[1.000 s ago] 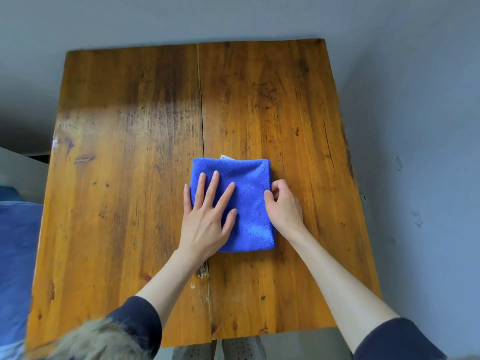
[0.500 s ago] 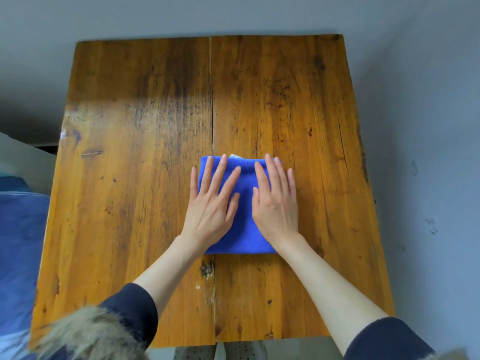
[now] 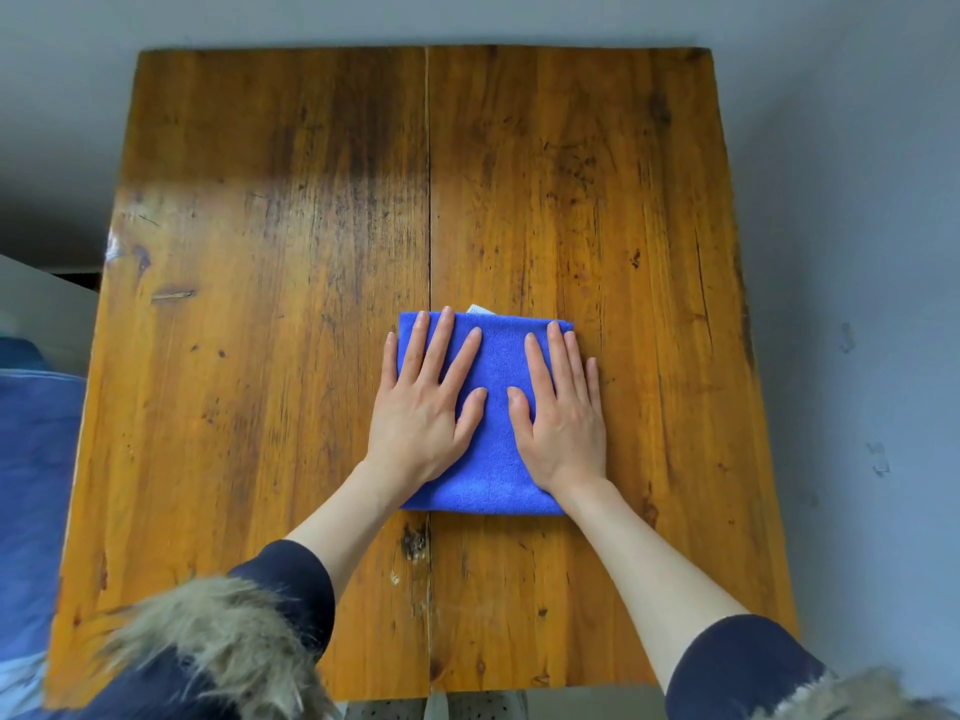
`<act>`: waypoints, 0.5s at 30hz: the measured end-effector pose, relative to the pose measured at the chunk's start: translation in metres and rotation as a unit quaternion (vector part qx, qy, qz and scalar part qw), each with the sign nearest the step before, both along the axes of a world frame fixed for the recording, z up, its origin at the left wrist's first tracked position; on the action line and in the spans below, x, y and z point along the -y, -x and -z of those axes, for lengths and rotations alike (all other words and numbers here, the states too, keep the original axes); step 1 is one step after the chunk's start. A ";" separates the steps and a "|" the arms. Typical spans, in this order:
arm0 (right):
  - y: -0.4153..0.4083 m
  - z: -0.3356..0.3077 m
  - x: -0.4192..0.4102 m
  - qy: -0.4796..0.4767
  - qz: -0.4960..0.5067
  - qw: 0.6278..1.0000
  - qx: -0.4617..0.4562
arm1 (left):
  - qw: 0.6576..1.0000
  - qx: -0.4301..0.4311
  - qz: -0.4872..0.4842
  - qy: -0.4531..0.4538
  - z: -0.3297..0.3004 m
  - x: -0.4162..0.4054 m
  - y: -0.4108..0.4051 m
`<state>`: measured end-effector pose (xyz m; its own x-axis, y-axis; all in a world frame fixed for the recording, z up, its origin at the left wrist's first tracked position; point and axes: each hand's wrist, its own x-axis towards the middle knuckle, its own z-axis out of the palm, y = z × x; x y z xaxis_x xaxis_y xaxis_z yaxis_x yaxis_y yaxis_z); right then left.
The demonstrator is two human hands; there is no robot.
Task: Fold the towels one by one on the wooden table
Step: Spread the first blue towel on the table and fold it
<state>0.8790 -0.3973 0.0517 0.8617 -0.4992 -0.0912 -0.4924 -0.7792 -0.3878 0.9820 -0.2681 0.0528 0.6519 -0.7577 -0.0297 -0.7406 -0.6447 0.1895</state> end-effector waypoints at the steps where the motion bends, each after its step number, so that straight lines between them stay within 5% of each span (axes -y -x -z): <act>1: 0.000 -0.001 0.001 0.002 -0.005 1.000 -0.014 | 1.000 -0.003 0.001 -0.009 -0.002 0.000 0.000; 7: 0.008 -0.024 0.005 -0.049 -0.011 0.998 -0.028 | 0.998 -0.067 0.003 0.010 -0.021 -0.012 0.005; 15: 0.043 -0.024 -0.028 0.029 -0.052 0.997 -0.040 | 0.998 -0.052 0.016 -0.029 -0.016 -0.044 0.042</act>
<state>0.8365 -0.3689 0.0752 0.9000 -0.4141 -0.1357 -0.4357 -0.8478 -0.3022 0.9400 -0.2244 0.0690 0.6191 -0.7726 -0.1407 -0.7386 -0.6337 0.2300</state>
